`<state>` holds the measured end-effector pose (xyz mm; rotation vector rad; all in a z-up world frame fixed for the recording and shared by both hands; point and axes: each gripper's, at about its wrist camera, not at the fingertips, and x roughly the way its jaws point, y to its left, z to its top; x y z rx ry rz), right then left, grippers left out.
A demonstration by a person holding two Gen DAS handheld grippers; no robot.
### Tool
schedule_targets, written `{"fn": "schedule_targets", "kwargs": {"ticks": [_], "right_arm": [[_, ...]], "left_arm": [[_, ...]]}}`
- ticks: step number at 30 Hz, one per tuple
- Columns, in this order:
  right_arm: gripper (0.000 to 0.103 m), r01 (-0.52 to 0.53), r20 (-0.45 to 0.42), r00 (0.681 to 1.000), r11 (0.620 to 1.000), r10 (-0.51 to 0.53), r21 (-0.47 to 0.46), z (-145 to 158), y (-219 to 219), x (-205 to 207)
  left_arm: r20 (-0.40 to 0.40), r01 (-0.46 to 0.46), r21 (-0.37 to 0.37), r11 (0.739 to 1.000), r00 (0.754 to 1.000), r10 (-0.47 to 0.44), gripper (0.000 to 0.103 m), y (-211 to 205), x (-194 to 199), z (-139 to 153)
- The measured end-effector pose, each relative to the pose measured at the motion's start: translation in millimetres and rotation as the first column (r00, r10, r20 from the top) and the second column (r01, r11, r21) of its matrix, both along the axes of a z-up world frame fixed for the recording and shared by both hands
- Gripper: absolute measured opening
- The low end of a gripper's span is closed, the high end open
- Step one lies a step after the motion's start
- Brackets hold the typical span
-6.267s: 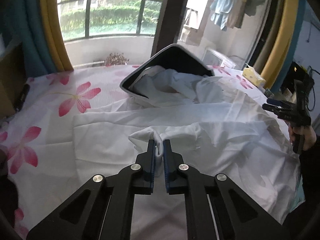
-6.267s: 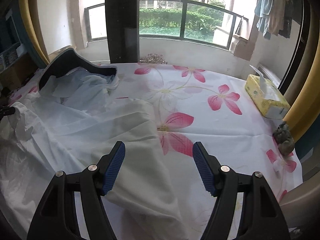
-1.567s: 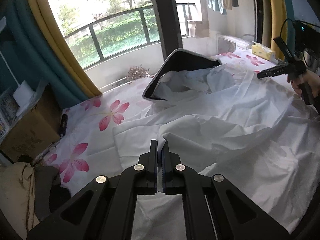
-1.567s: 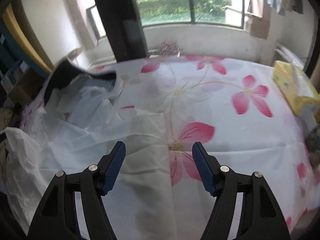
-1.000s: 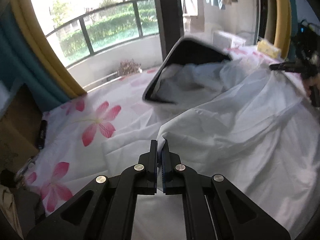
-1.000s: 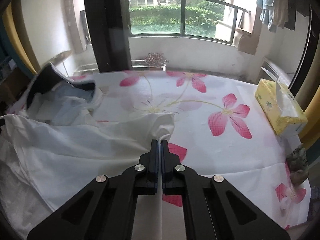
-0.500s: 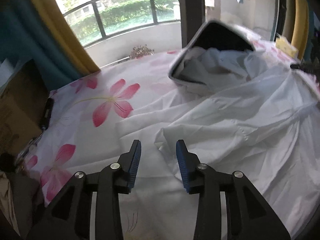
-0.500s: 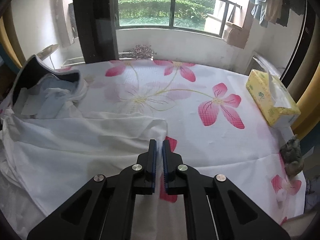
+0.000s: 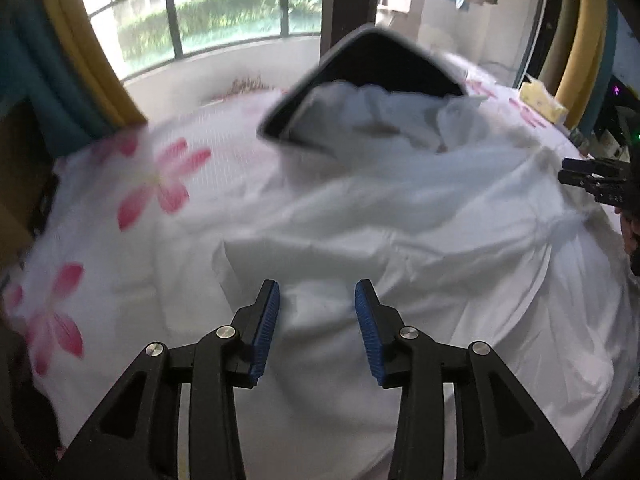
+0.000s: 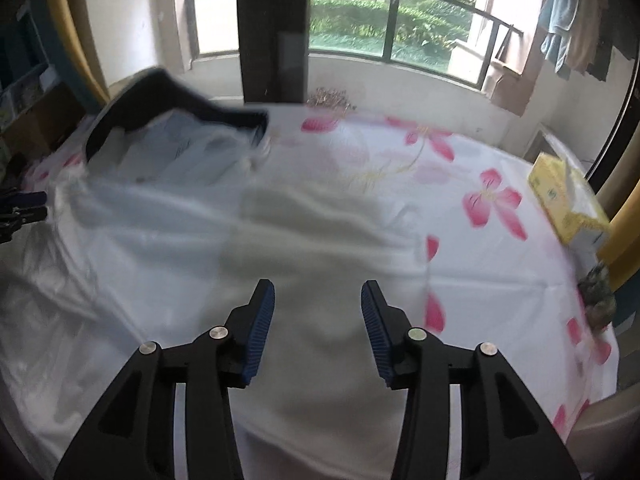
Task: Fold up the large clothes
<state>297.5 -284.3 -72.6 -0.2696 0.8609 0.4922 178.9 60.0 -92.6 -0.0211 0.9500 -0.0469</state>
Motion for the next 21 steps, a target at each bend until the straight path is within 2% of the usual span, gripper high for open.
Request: {"fn": "schedule_targets", "kwargs": {"ticks": [5,9,16,21], "right_arm": [[0.046,-0.007,-0.023,1.000,1.000,0.006,-0.031,-12.8,-4.4,-15.3],[0.053,0.002,-0.008,1.000,0.999,-0.002,-0.049,-15.6,-10.3,-28.1],[0.057,0.029,-0.009,1.000,1.000,-0.029,-0.011,-18.0,-23.6,-45.3],[0.057,0.027,-0.018,0.999,1.000,-0.027,0.001,-17.3,-31.2,-55.8]], "left_arm": [[0.006,-0.036,-0.011,0.999,0.999,0.036,0.042,5.5,-12.8,-1.0],[0.009,-0.049,-0.024,0.999,0.999,0.049,0.042,5.8,-23.1,1.3],[0.030,-0.053,-0.066,0.996,0.998,0.055,0.042,0.9,-46.9,7.8],[0.061,-0.069,-0.062,0.996,0.995,0.073,0.042,-3.6,-67.8,16.1]]}}
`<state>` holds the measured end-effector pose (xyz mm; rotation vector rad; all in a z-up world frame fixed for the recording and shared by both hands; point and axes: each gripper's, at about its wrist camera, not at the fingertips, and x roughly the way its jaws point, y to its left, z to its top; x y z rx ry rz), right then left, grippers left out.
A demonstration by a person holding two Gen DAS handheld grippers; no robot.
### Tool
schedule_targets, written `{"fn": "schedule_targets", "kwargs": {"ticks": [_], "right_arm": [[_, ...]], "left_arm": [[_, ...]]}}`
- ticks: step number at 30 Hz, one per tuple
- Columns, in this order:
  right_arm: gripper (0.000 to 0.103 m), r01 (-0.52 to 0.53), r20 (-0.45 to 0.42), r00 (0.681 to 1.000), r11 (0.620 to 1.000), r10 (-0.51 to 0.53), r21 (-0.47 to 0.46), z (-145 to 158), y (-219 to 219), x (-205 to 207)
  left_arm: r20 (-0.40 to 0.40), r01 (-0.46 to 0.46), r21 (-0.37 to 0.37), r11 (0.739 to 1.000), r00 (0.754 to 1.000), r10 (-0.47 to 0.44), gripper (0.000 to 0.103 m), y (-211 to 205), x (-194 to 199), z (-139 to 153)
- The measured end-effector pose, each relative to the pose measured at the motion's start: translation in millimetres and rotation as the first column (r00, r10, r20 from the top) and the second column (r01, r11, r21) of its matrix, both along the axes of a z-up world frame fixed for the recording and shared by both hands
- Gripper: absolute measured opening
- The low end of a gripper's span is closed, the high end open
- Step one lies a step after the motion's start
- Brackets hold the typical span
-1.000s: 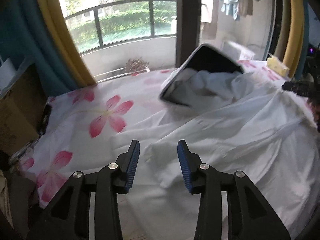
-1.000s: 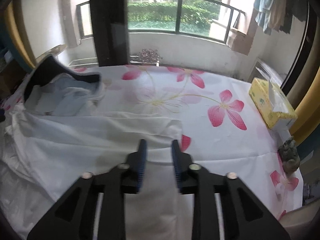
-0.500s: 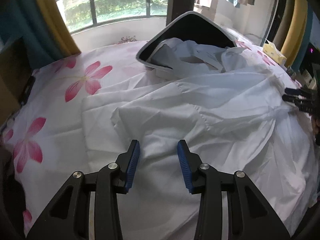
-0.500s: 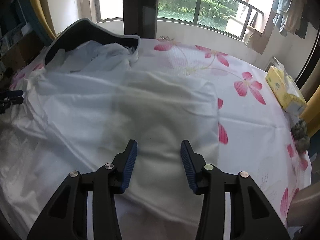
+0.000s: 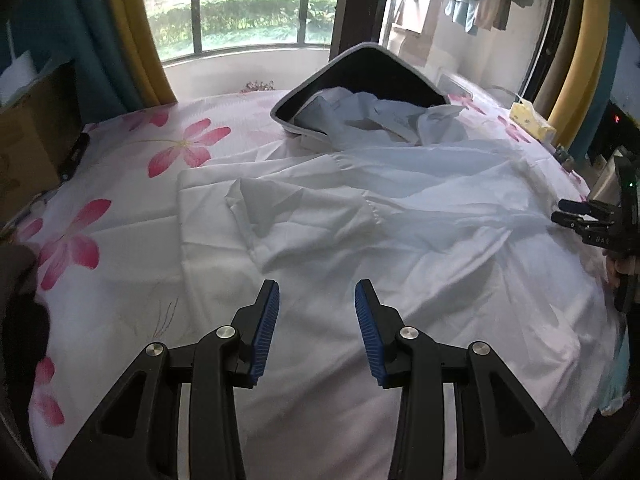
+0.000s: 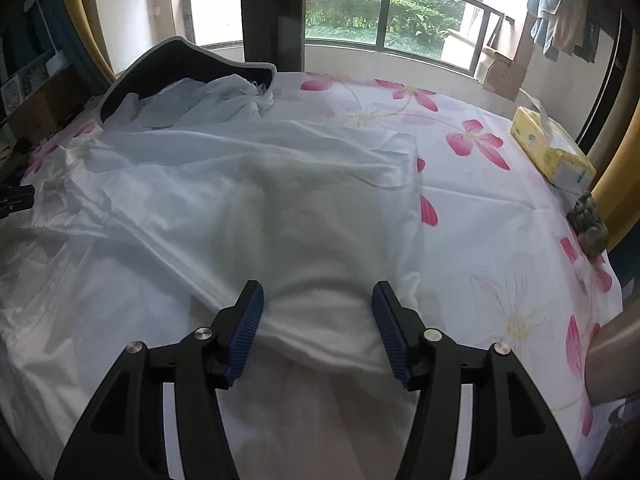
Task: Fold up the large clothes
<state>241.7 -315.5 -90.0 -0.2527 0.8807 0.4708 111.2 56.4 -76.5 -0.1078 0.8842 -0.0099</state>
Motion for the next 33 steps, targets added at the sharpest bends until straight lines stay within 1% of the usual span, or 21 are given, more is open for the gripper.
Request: {"fn": "schedule_targets", "kwargs": {"ticks": [5,10,11,18,25,33], "right_arm": [[0.057,0.001,-0.005,1.000,1.000,-0.001,0.009,-0.8,-6.7,-10.4],[0.057,-0.001,-0.001,1.000,1.000,0.001,0.011,-2.2,-11.0,-19.5],[0.057,0.001,-0.001,1.000,1.000,-0.001,0.012,-2.3,-11.5,-20.8],[0.057,0.006,-0.001,1.000,1.000,-0.006,0.017,-0.2,-14.0,-27.6],[0.057,0.003,0.009,1.000,1.000,-0.003,0.023,7.9,-15.2,-32.4],[0.057,0.006,0.036,0.999,1.000,-0.007,0.026,24.3,-13.1,-27.6]], "left_arm": [[0.002,-0.046,-0.002,0.999,0.999,0.046,0.042,4.9,-20.7,0.7],[-0.071,-0.089,-0.038,0.995,0.994,0.086,0.042,15.2,-36.5,-19.1],[-0.056,-0.089,-0.042,0.995,0.995,0.087,0.042,15.5,-41.6,-19.2],[-0.046,-0.102,-0.027,0.994,0.994,0.101,0.042,15.6,-52.7,-14.6],[-0.026,-0.098,-0.016,0.995,0.995,0.098,0.042,21.4,-46.7,-5.9],[0.006,-0.066,-0.009,0.998,0.998,0.066,0.042,25.8,-19.1,12.4]]}}
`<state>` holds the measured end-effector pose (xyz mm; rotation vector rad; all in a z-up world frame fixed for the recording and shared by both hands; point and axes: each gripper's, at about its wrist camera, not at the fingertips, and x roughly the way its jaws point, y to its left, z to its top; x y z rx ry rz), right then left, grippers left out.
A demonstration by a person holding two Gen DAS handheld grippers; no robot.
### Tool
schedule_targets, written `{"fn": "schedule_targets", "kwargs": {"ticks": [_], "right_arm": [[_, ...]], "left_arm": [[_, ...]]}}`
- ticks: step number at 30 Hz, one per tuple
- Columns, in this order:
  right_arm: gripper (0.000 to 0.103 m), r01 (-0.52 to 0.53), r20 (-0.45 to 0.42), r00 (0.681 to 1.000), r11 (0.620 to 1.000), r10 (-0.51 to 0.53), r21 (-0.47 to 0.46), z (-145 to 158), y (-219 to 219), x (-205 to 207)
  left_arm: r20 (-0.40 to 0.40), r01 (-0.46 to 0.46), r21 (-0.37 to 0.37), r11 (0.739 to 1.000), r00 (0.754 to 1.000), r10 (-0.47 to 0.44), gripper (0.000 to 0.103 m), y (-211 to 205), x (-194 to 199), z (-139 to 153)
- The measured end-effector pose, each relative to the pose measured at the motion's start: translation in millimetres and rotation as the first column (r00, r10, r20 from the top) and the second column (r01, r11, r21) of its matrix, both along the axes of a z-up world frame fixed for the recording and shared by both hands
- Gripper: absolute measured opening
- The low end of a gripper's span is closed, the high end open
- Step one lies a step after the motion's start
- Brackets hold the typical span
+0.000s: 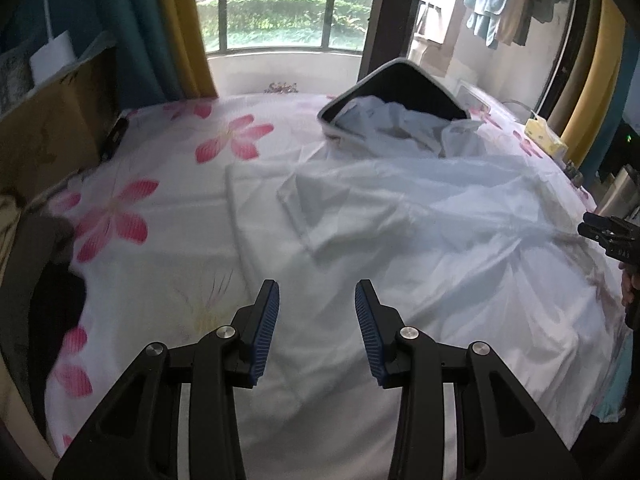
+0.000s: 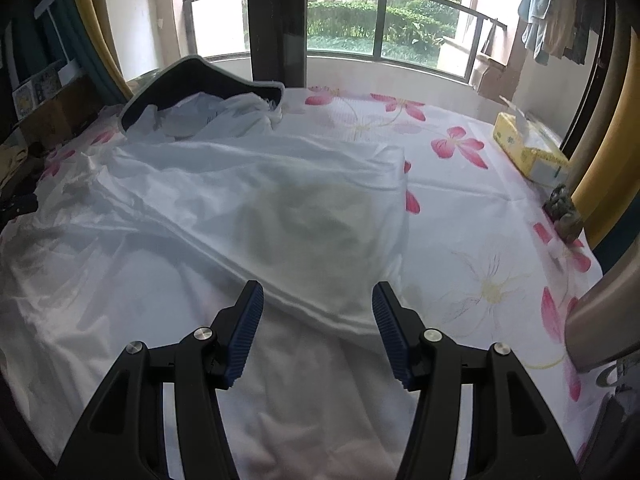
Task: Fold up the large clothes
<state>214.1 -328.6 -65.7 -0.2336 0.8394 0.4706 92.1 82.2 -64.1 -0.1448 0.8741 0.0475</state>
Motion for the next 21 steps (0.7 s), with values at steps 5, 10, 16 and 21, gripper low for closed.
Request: {"fn": "schedule_targets", "kwargs": {"ticks": [5,10,16,21], "right_arm": [[0.057,-0.008,0.009,1.000,1.000,0.008,-0.002,6.3,8.7,9.0],[0.057,-0.036,0.007,0.999,0.999,0.036,-0.016,6.5,24.5,18.9],[0.057,-0.055,0.024,0.998,0.998,0.056,-0.039,12.0,46.7,29.6],[0.057,-0.061,0.036,0.997,0.997,0.063,-0.040,16.3,64.8,38.4]], "left_arm": [[0.016,0.045,-0.011,0.999,0.999,-0.045,0.042,-8.0,23.3,7.3],[0.032,0.100,-0.059,0.993,0.995,-0.098,0.042,-16.8,48.6,13.8],[0.060,0.095,-0.063,0.993,0.994,-0.092,0.042,-18.9,71.3,18.8],[0.063,0.073,-0.062,0.995,0.996,-0.069,0.042,-15.1,89.7,18.2]]}}
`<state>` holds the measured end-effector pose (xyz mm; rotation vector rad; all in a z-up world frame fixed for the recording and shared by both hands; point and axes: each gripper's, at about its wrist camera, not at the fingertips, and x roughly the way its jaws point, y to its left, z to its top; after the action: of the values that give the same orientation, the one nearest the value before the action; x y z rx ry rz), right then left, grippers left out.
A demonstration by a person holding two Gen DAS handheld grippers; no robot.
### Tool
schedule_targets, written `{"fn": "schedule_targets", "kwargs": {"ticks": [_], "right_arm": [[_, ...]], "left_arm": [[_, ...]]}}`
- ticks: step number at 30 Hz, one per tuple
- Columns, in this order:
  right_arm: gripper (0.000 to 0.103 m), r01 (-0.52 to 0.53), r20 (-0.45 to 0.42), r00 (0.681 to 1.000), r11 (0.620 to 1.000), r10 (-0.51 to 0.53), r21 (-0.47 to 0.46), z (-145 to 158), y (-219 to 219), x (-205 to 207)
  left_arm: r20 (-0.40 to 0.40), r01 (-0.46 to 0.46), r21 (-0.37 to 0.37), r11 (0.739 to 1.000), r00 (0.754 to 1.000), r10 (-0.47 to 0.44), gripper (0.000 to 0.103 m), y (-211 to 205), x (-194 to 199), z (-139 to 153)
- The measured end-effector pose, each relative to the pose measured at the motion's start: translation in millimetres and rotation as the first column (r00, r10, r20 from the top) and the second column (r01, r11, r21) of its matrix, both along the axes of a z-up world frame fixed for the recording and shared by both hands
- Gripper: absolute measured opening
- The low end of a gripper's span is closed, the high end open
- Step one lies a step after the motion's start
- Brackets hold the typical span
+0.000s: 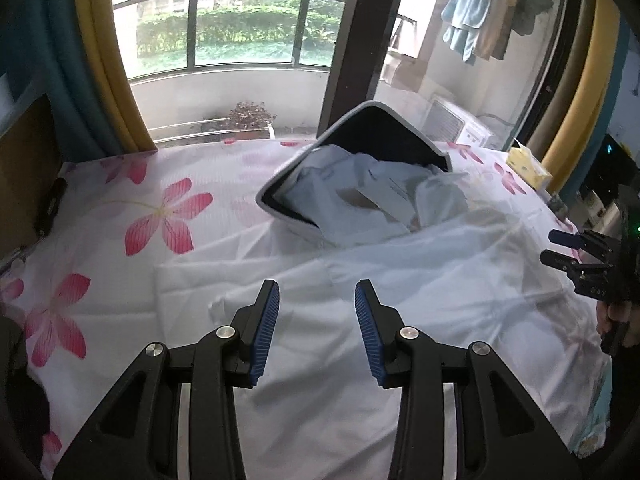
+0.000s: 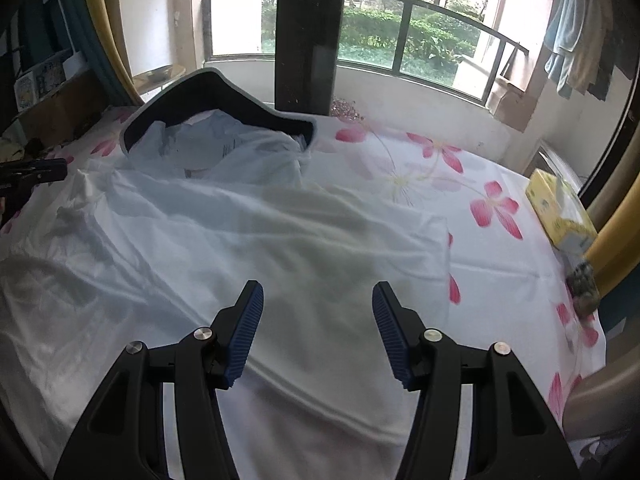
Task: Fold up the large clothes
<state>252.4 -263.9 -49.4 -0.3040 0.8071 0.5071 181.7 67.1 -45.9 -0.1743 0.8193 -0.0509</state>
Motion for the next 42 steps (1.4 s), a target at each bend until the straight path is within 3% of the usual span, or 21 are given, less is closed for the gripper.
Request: {"fn": "schedule_targets", "kwargs": {"ticks": [19,29,35,37,38,39,41,42], "right_arm": [[0.057,-0.023,0.023,0.999,0.997,0.025,-0.071,3.0,60.5,83.0],[0.057,-0.073,0.013,0.997,0.996,0.073,-0.048,-4.5,88.4,128.1],[0.056,-0.096,0.018,0.995,0.993,0.097,-0.063,-14.0,93.8,152.4],[0.041,-0.102,0.012,0.995,0.993,0.103,-0.061,-16.9,91.3,157.6],[0.026,-0.110,0.009,0.994,0.992,0.111,-0.067,-19.1,91.1,159.1],[0.018,-0.117,0.006,0.993,0.991,0.118,-0.069,-20.4,90.6,159.6],[0.004,-0.136,0.006,0.991,0.988,0.137,-0.078,-24.3,90.2,157.8],[0.004,-0.139,0.013,0.990,0.987,0.141,-0.086,-25.9,89.9,155.8]], "left_arm": [[0.028,-0.058,0.041,0.997,0.998,0.057,0.042,23.3,78.3,-15.1],[-0.009,-0.067,0.002,0.998,0.998,0.067,0.042,40.8,101.3,-33.2],[-0.065,-0.029,0.090,0.996,0.997,0.035,0.042,45.6,138.0,-33.2],[-0.064,-0.019,0.109,0.994,0.998,0.026,0.042,47.2,147.6,-30.8],[-0.061,-0.015,0.117,0.993,0.998,0.022,0.042,47.0,150.9,-30.3],[-0.062,-0.017,0.119,0.993,0.998,0.025,0.042,47.3,154.9,-30.3],[-0.059,-0.017,0.107,0.994,0.998,0.023,0.042,47.0,161.0,-30.7],[-0.056,-0.015,0.108,0.994,0.998,0.021,0.042,45.8,164.4,-31.8]]}}
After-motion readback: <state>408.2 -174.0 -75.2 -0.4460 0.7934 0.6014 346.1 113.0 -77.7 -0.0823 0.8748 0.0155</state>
